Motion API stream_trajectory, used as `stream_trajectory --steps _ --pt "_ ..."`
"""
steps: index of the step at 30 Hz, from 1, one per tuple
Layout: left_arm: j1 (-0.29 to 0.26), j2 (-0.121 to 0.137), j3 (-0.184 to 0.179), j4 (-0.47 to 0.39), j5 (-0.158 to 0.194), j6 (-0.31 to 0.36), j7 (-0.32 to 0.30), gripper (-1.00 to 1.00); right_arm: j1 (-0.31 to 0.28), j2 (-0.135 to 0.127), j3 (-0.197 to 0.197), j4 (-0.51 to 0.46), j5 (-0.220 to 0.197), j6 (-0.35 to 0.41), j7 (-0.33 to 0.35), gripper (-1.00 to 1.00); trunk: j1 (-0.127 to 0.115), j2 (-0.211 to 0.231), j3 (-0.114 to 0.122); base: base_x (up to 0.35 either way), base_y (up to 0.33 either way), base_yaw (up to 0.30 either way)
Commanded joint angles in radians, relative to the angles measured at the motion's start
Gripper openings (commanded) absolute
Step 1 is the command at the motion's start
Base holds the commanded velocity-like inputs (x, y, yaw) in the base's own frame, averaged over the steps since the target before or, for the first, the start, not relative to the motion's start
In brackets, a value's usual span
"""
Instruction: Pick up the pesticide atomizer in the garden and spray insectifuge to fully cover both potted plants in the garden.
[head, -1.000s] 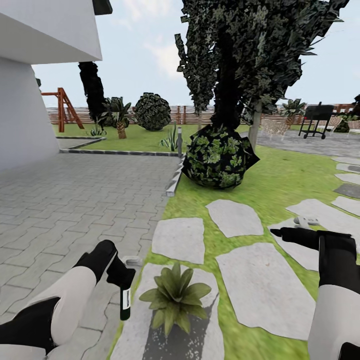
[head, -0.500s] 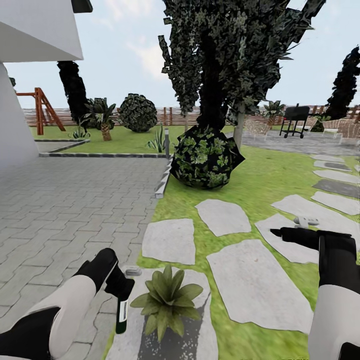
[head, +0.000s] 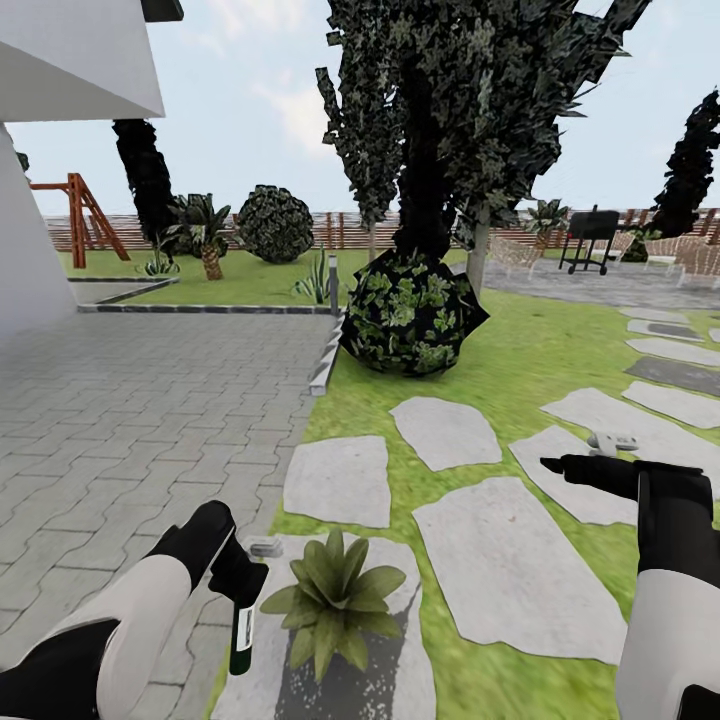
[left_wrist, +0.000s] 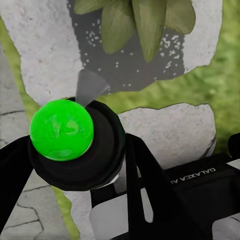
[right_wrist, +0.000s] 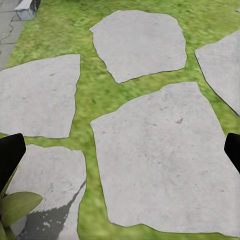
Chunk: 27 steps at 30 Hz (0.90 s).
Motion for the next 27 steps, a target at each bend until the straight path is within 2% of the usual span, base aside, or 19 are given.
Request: stream_trajectory --steps 1,12,27 --pt "-0.001 0.000 0.006 -0.001 -0.011 0.003 -0.009 -1.00 -0.001 0.000 -0.002 -0.001 0.010 0.001 0.010 1.00 0.004 -0.008 -0.004 0.000 0.000 0.000" --pt "-0.001 0.000 0.006 -0.001 -0.011 0.003 -0.010 -1.00 -0.001 0.000 -0.002 -0.001 0.010 0.001 0.010 1.00 0.046 -0.085 -0.039 0.000 0.000 0.000" --pt "-0.001 0.001 0.004 -0.001 -0.011 0.003 -0.009 -1.00 -0.001 0.000 -0.002 -0.002 0.010 0.001 0.010 1.00 0.100 -0.183 -0.103 0.000 0.000 0.000"
